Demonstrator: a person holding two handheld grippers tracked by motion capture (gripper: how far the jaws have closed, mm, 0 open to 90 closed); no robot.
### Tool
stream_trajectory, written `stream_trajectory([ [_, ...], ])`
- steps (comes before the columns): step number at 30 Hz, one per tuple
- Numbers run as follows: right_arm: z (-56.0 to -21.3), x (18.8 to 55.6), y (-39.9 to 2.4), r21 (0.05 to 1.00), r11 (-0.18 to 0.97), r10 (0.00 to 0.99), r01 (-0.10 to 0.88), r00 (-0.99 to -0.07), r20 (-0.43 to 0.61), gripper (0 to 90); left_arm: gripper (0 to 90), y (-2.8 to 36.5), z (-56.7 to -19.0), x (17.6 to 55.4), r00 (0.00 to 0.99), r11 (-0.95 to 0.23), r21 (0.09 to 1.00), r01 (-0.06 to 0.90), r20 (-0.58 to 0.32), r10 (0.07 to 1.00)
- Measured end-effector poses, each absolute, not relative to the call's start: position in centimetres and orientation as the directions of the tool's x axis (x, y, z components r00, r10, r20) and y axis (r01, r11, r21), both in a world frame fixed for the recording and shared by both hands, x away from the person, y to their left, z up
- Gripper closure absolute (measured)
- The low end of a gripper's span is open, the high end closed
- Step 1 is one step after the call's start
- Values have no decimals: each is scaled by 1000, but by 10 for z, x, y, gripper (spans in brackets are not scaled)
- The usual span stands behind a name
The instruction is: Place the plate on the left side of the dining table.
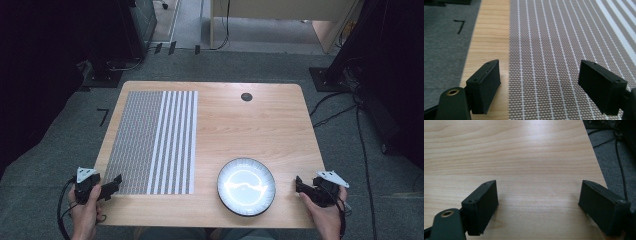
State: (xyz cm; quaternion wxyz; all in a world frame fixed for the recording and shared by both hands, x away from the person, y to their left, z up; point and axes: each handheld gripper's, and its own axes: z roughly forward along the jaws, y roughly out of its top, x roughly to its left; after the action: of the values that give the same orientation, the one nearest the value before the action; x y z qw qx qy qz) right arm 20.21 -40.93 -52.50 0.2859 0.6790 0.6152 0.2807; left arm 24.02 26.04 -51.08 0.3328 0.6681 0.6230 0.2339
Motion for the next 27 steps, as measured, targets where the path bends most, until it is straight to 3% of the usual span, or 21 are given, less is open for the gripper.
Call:
stream_trajectory([
  [15,-523,198,-412,754,-106,992,648,122,34,157,176,249,-502,237,122,-10,761,648,-90,988],
  [27,-509,191,-414,776,-183,982,603,144,120,162,164,228,-494,237,157,-19,774,633,-104,982],
])
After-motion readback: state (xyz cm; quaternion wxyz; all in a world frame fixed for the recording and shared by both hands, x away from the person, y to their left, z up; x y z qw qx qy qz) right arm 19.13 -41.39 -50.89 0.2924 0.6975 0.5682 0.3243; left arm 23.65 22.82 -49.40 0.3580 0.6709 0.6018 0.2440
